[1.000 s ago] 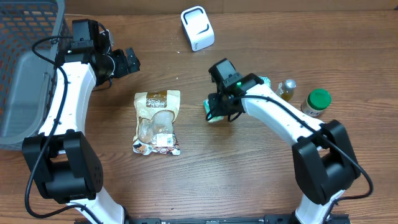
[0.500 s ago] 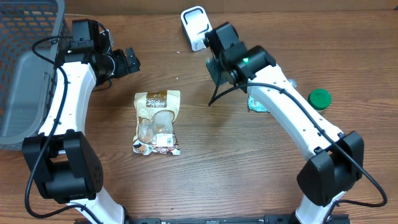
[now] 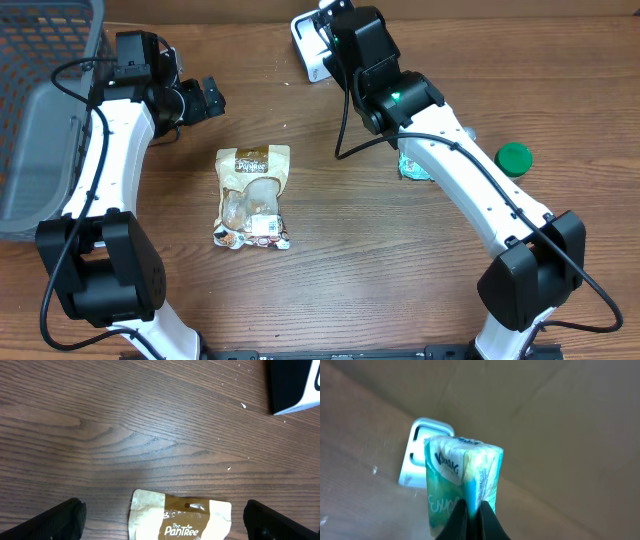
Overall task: Scan the item barcode
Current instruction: 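Hold the Kleenex pack against the white scanner with the right gripper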
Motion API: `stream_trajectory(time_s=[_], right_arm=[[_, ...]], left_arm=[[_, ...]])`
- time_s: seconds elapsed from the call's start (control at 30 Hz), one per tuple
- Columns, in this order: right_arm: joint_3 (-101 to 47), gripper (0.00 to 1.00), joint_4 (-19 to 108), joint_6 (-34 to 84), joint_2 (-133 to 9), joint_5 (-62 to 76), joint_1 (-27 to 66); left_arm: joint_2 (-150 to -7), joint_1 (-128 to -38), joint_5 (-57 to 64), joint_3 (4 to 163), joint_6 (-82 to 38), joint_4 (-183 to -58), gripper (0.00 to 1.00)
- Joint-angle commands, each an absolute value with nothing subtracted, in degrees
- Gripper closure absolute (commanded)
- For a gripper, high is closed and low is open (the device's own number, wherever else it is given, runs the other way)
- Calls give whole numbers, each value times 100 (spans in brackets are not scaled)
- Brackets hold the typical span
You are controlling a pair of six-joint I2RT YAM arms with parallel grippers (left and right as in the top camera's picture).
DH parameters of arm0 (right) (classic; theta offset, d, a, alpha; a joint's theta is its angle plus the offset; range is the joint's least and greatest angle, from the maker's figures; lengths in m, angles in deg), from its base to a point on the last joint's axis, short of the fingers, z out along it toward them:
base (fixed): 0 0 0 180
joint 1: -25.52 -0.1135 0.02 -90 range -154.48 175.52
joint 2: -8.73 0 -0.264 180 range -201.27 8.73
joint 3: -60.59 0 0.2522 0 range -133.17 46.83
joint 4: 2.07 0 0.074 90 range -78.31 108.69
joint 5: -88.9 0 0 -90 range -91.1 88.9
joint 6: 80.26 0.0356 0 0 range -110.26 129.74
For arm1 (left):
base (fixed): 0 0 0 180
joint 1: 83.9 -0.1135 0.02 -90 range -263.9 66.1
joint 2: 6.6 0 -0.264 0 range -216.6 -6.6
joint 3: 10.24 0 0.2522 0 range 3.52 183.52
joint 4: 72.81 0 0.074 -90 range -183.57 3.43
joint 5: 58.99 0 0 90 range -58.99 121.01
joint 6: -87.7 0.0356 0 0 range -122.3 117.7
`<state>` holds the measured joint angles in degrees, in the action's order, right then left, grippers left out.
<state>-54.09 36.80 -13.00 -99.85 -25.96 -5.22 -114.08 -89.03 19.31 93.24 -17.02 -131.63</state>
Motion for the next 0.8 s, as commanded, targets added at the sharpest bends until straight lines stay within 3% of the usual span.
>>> stream_trajectory(time_s=[0.0,0.43,0.77], right_arm=[[-5534,96,3317,-1954,-9895,-2701,-526],[-5534,96,1736,-3145,-11032,-2699,-520],[-5534,96,714,-3243,-11773,-2701,-459]], left_arm=[[-11384,-8903,1961,9367,-1643,-13159,0],[-11382,-8903,1961,9367,-1643,-13159,1],[-11382,-8903,1961,9367,-1643,-13159,0]])
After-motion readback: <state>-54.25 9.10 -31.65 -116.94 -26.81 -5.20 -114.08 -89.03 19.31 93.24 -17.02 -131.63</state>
